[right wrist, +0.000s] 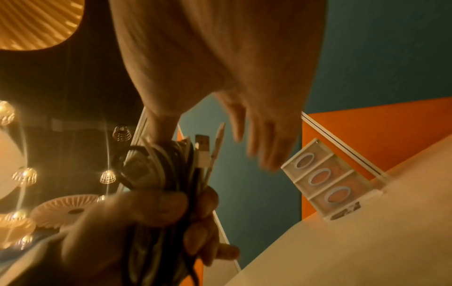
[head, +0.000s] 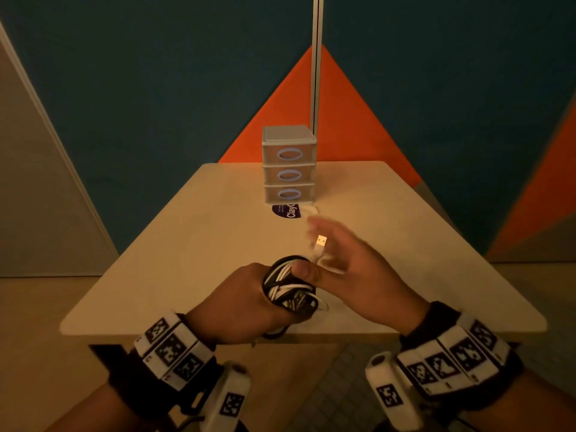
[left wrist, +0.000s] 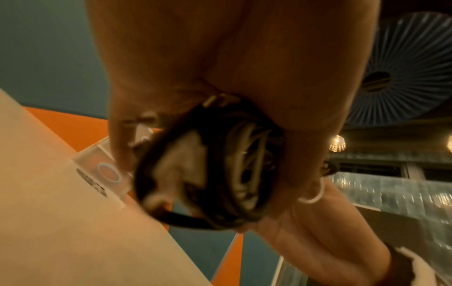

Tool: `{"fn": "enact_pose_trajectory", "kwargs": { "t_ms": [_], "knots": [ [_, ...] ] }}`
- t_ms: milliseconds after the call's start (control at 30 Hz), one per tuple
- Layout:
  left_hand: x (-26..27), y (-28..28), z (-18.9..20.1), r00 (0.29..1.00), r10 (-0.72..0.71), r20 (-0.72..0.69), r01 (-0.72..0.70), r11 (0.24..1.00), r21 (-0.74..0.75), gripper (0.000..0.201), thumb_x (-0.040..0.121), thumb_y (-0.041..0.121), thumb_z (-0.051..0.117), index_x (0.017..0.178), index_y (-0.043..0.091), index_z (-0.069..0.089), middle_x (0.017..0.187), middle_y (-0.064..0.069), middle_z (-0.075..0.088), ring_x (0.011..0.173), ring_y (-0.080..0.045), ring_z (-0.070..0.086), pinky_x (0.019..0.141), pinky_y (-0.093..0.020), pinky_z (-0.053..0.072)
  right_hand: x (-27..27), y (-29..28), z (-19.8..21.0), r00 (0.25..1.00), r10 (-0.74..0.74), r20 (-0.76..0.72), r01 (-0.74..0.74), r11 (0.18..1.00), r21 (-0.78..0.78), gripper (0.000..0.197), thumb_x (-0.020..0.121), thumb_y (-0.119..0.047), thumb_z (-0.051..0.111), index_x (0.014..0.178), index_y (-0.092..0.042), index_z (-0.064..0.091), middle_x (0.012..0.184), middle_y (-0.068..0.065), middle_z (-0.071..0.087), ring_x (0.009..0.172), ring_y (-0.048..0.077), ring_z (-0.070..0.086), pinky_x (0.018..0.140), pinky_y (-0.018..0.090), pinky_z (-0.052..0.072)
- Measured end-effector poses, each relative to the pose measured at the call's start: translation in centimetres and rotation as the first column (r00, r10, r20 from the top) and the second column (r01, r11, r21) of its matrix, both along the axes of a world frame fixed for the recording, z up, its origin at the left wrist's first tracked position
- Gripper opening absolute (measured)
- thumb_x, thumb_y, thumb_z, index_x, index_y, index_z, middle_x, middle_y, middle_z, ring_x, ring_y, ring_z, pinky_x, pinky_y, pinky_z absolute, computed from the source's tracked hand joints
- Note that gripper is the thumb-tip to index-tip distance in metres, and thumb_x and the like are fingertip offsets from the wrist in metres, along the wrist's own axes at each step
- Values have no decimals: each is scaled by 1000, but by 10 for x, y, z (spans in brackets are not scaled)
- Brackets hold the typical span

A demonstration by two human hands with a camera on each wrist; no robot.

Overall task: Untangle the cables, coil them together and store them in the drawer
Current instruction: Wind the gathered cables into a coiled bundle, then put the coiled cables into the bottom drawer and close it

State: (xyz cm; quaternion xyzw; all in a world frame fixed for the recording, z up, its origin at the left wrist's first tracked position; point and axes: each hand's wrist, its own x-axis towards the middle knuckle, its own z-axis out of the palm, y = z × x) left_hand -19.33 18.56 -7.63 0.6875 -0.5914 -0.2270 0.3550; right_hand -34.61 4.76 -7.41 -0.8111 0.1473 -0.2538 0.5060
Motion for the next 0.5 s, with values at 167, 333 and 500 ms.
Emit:
{"fn": "enact_pose_trajectory", "kwargs": {
  "t_ms": [167,333,500],
  "knots": [
    [1,-14,0,992,78,-102,-84,995,-56,15,83,21,81,82,28,67,64,6,69,53,-5,61,58,-22,49,13,8,-5,999,36,6,-37,999,35,55,94,-53,48,143,-28,54,129,-9,68,119,0,62,105,33,52],
    [13,-36,2,961,95,-261,-124,987,-98,14,81,15,82,81,23,69,67,3,70,55,-7,60,57,-24,50,26,-10,-1,995,104,0,-104,994,26,59,95,-62,43,151,-42,39,141,-19,58,127,-6,54,108,26,48],
    [38,-63,4,911,51,-409,-69,997,-30,21,70,25,82,90,25,76,88,-3,78,82,-22,74,77,-36,60,51,-43,5,997,71,30,-67,991,-112,43,102,-52,42,138,-34,56,123,-16,70,113,-2,65,97,28,54]
  ]
}}
